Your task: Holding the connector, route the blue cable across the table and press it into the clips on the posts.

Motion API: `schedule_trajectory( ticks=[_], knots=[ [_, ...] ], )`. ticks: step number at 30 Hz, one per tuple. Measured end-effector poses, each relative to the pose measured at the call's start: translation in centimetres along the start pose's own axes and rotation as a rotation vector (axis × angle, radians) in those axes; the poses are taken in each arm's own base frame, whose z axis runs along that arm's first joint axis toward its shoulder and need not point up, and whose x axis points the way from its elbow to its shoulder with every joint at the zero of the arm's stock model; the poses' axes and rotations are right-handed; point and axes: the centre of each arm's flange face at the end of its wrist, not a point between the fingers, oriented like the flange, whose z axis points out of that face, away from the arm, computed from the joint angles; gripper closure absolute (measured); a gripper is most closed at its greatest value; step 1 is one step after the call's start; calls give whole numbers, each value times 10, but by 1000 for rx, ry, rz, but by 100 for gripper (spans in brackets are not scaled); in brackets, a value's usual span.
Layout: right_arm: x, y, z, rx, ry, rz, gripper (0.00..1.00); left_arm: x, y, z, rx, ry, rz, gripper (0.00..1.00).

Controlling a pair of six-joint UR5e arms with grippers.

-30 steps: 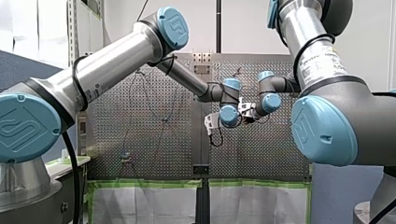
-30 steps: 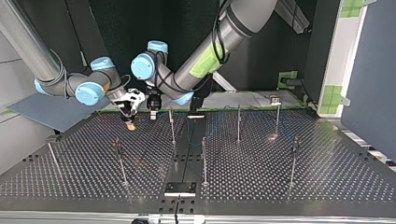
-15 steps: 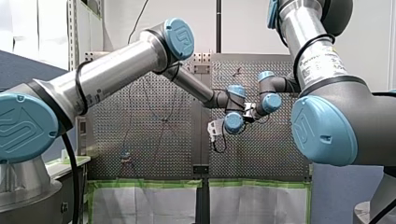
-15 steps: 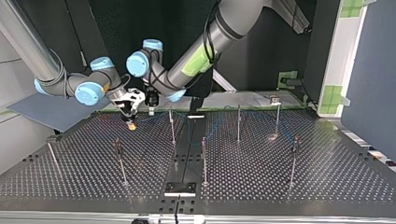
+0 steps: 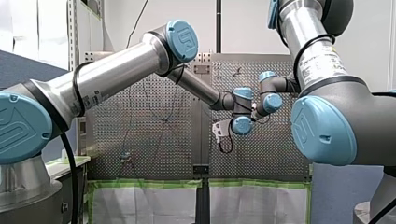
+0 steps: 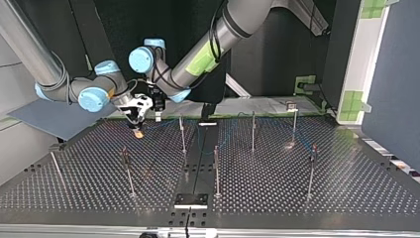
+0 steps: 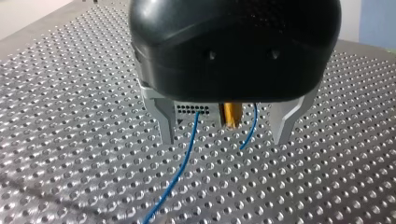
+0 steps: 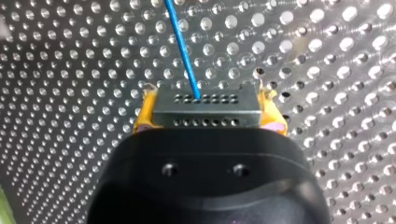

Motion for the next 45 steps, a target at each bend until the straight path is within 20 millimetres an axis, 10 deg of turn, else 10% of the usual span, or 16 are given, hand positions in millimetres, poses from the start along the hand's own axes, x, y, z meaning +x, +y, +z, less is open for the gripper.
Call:
schedule_trajectory(
  ticks=[27,45],
  knots=[
    [0,0,0,26,-1,3,100,-17,31,38,-119,-64,41,0],
    [-1,-1,0,42,-2,5,100,13,29,56,-127,7,98,8]
  ],
)
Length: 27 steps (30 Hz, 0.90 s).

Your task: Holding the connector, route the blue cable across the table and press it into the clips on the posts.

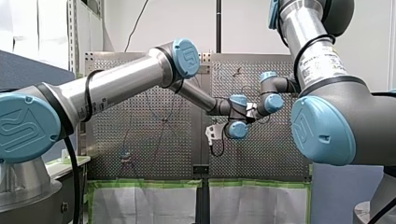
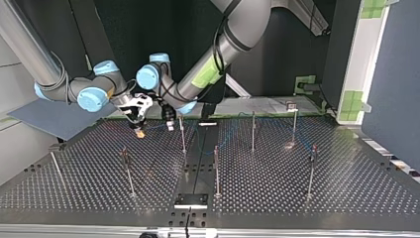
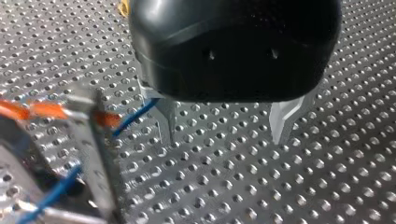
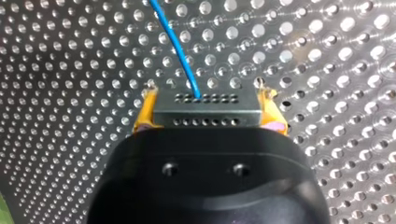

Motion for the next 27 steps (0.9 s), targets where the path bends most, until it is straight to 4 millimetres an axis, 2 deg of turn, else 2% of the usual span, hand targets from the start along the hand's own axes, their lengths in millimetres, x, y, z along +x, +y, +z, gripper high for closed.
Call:
schedule_trajectory(
  ticks=[2,3,4,5,6,8,14,20,27],
  knots=[
    [0,0,0,0,0,0,100,-4,-3,0,1,-2,-2,22],
    [0,0,0,0,0,0,100,-6,-4,0,2,-3,-2,22],
    [0,0,0,0,0,0,100,-6,-5,0,2,-4,-3,58],
    [0,0,0,0,0,0,100,-7,-6,-1,3,-5,-2,73],
    [0,0,0,0,0,0,100,-8,-7,-2,4,-6,0,73],
    [0,0,0,0,0,1,100,-10,-9,-4,2,-9,3,100],
    [2,6,0,-7,3,4,100,-16,-11,-6,-6,-12,-9,100],
    [7,12,-2,-16,10,5,100,-37,-13,-13,-8,-8,-32,100],
    [37,6,-13,-7,56,0,100,-61,-17,-29,-20,6,-28,100]
  ],
)
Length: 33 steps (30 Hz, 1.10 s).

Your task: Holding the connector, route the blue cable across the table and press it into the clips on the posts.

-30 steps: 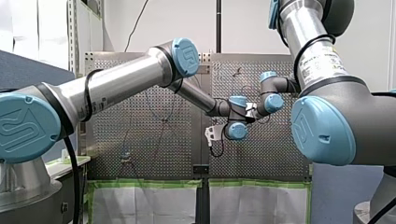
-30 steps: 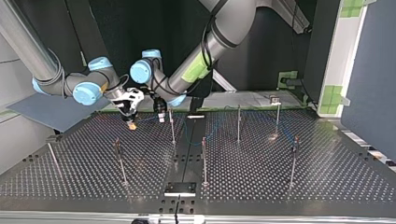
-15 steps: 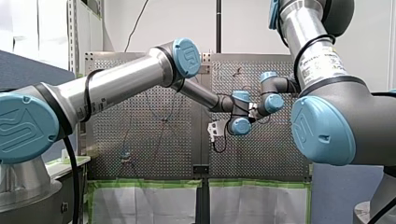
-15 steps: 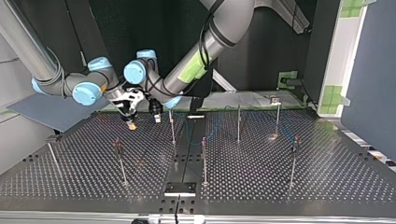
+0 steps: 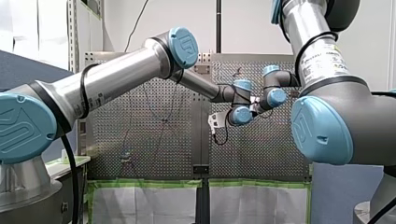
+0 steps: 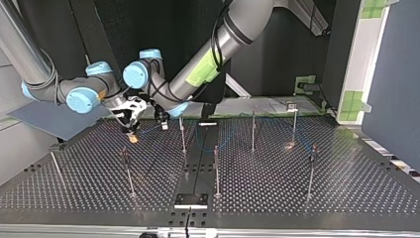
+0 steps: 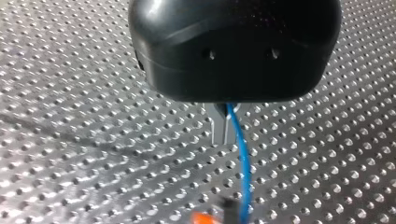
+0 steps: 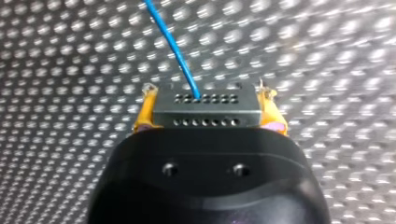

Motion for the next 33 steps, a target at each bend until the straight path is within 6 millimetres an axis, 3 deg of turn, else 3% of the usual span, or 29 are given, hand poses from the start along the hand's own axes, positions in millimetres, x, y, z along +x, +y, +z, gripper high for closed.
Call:
schedule_trajectory(
  ticks=[11,24,33],
  knots=[
    [54,-19,-25,36,65,-19,100,-39,2,-19,-11,-40,-16,100],
    [93,-31,-61,24,113,-35,100,-75,14,-39,-16,-54,-1,100],
    [122,-31,-80,-3,166,-44,100,-129,16,-45,-15,-101,-21,100]
  ],
)
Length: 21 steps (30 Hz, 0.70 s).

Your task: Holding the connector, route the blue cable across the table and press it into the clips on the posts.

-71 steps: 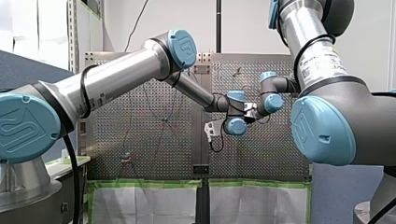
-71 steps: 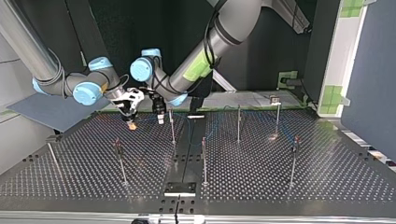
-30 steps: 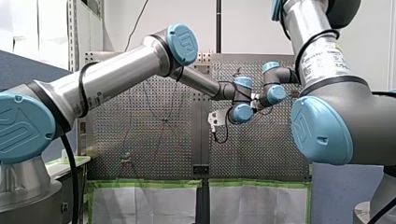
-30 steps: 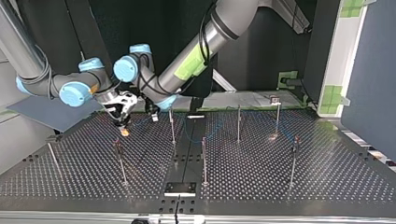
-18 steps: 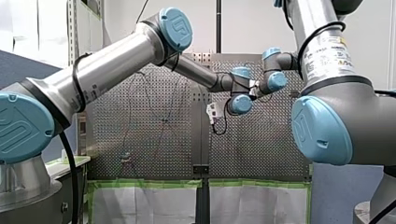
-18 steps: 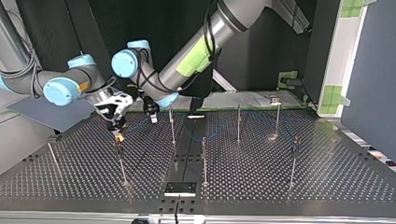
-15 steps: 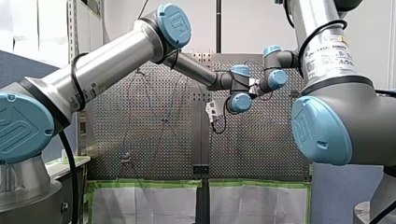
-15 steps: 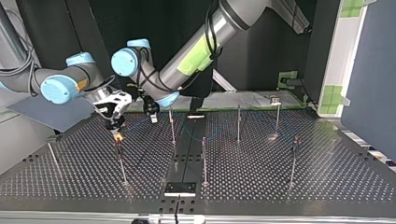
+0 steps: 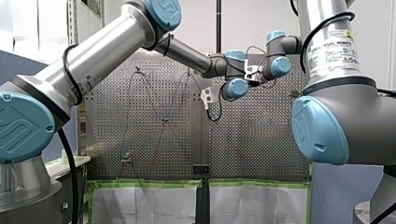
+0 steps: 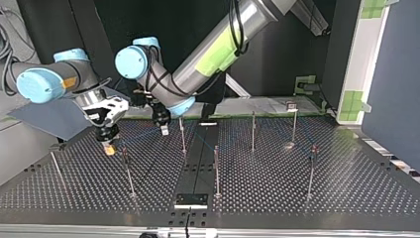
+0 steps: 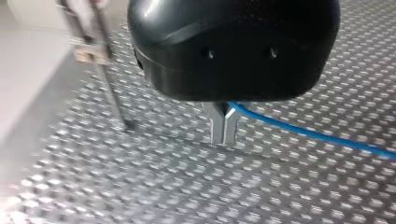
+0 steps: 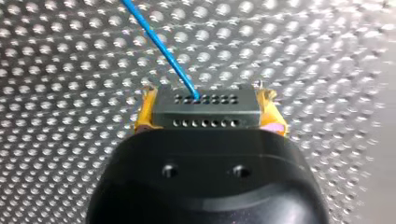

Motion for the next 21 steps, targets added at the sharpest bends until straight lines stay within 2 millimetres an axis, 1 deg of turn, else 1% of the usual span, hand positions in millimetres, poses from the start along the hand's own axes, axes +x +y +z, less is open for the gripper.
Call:
schedule_trajectory(
  ticks=[6,9,13,17,21],
  knots=[
    [4,3,-3,-8,6,3,100,-45,-10,0,55,-60,-44,100],
    [4,4,-4,-9,6,3,100,-61,-17,-5,86,-79,-61,100],
    [6,4,-4,-9,11,2,100,-67,-21,-9,108,-85,-60,100],
    [10,4,-4,-9,21,5,100,-69,-20,-6,123,-85,-58,100],
    [20,3,-7,-4,40,14,100,-70,-19,-1,135,-84,-54,100]
  ],
)
